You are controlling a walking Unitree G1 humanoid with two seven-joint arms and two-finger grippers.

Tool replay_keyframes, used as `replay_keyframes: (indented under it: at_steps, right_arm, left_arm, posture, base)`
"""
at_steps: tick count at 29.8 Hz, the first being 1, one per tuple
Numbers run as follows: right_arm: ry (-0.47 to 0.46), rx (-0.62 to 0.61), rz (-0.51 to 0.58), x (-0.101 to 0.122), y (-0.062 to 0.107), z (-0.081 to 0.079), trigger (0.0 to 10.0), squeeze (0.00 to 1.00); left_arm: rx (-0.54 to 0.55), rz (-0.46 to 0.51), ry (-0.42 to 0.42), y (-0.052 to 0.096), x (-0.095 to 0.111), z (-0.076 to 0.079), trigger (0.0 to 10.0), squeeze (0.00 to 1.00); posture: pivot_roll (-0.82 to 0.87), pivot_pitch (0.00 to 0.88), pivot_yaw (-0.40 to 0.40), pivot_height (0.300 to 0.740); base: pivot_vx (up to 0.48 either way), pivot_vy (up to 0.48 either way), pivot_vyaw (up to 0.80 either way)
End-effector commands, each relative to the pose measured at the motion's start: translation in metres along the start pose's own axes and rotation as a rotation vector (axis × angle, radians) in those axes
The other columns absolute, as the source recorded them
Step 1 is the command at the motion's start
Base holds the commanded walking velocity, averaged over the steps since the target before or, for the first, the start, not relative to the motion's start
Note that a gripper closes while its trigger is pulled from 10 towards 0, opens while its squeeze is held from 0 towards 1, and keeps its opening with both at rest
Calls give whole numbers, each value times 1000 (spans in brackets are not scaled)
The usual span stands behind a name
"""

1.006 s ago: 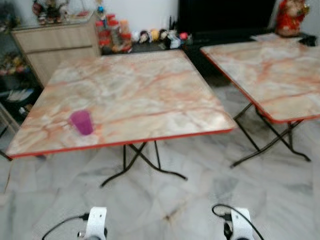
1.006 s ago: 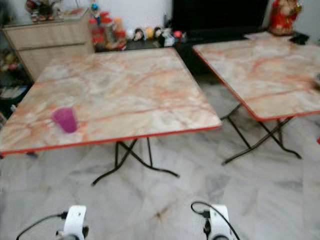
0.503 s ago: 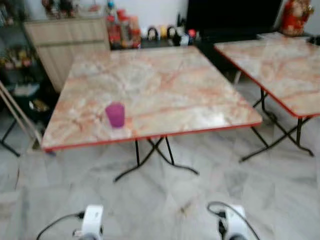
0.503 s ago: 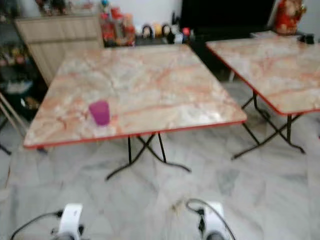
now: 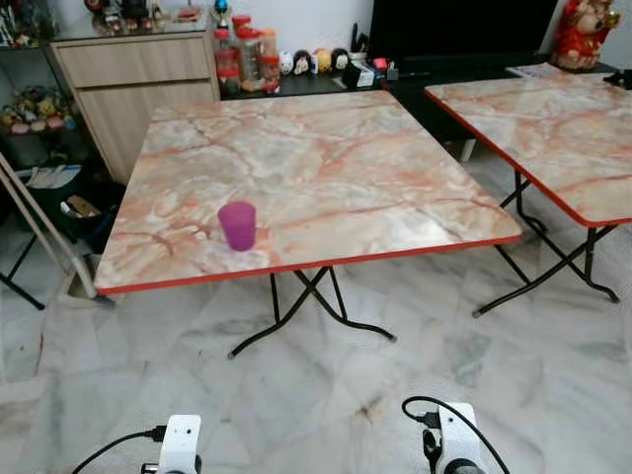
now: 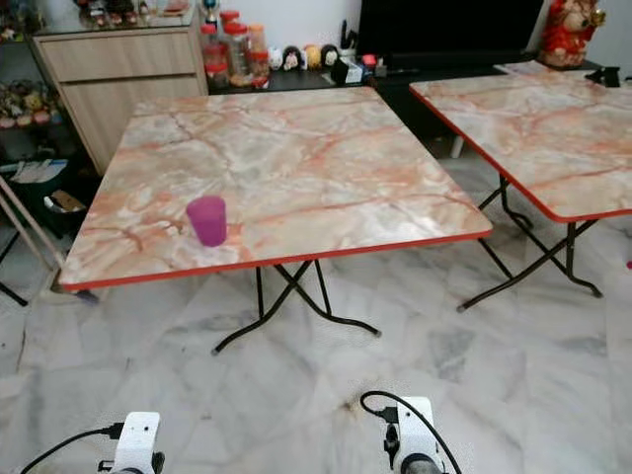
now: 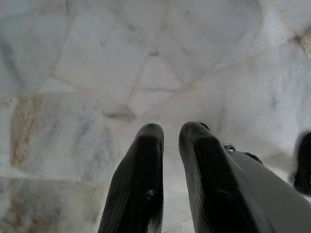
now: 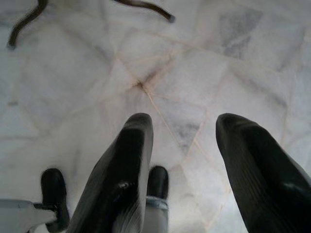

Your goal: Setting the table

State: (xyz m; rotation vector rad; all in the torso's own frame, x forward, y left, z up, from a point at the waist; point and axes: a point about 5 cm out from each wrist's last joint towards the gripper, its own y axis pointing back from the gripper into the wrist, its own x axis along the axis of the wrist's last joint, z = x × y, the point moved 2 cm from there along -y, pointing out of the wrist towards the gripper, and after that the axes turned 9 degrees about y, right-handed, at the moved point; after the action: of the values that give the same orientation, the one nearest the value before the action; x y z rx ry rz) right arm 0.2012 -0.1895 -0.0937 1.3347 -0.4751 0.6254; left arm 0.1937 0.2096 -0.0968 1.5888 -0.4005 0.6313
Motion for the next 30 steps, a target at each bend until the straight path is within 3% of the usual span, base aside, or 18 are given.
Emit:
replay_keyframes:
  at_steps: [1,16,21,28,30]
  right_arm:
    - [-28,3,-5,-1,0,1,10000,0]
    - [58,30,2,0,0,-4,10000,0]
    - [49,21,0,-1,0,-4,10000,0]
    - [44,30,3,0,0,-4,10000,0]
    - [78,44,7,1,0,-6,10000,0]
  left_arm:
    - [-12,12,-15,-1,6,4,10000,0]
    - [-3,9,-9,-1,5,2,10000,0]
    - [-2,8,-6,-1,5,2,10000,0]
    - [-2,7,-2,-1,5,3,10000,0]
    - [-1,7,0,-1,5,3,10000,0]
  posture:
    - [48,0,5,728]
    - [53,0,4,728]
    - [54,0,2,728]
    - [53,0,-1,728]
    - [52,0,-2,728]
  base:
    - [341,0,-781]
    - [347,0,-104]
    - [349,0,720]
    - [349,0,0]
    - [0,0,800]
